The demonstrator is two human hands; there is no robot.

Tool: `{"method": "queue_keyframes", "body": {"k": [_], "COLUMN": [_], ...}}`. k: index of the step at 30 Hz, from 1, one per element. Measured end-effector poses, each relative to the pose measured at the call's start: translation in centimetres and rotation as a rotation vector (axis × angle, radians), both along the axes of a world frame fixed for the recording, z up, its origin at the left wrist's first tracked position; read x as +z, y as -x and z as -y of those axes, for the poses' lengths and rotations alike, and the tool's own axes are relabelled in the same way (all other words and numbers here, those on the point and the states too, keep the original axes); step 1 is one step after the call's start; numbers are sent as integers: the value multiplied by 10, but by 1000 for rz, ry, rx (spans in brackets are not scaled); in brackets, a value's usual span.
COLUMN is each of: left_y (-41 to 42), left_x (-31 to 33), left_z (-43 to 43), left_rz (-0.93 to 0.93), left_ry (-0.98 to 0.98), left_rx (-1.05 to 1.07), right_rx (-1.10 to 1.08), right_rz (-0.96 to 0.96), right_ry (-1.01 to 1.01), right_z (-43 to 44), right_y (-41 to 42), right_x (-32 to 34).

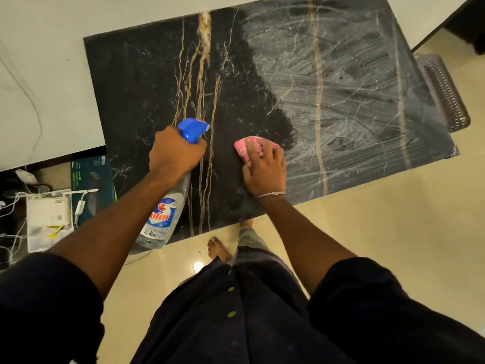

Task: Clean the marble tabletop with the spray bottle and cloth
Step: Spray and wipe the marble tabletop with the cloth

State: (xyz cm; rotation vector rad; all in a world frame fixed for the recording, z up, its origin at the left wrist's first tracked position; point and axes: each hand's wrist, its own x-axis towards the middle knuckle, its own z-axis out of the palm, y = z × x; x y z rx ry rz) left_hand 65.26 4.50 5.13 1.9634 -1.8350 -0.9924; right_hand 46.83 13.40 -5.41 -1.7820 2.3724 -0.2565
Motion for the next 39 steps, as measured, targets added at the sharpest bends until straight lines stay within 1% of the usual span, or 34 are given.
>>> {"method": "queue_keyframes", "body": {"k": [3,5,6,7,10,14,15,19,21,23,25,27,31,33,35,37,39], "left_y": [-4,-4,-4,-3,0,3,3,-2,-5,-6,-8,-8,-6,-3,1,4,5], "left_x": [-1,-2,-2,-3,-3,-2,-2,-3,-2,-1,0,0,-1,-1,0,1,1], "left_z": [-7,-14,-17,-19,-27,-29,-29,-32,-35,-38,-43,-48,-57,-60,-62,-64,-64], "left_rz": [1,-4,-9,-13,-15,-21,-28,-38,-41,-41,-50,-66,-57,-52,-52,-64,-70], "left_ry": [-2,-11,-12,-10,-5,-12,-15,0,9,7,4,0,-16,-14,-13,-25,-35], "left_rx": [1,-7,-13,-20,-12,-7,-10,-35,-41,-36,-25,-15,12,19,12,11,7], "right_rx": [-133,-218,-220,-190,-6,199,197,-7,-48,-87,-113,-55,148,230,305,247,98], "right_rz": [8,33,40,49,45,-21,-30,-48,-48,-48,-37,-22,9,-4,-35,-36,-30], "right_ry": [-35,-54,-58,-57,-30,-3,-4,-19,-37,-41,-28,-16,1,8,9,4,9], "right_z": [-2,-4,-6,-9,-19,-31,-34,-43,-46,-49,-55,-65,-82,-85,-89,-95,-101], "right_y": [1,-19,-32,-45,-70,-57,-47,7,23,19,-4,-35,-85,-85,-69,-47,-24], "right_x": [4,7,7,7,2,1,1,-1,1,2,2,0,-2,-1,-2,-3,-4]}}
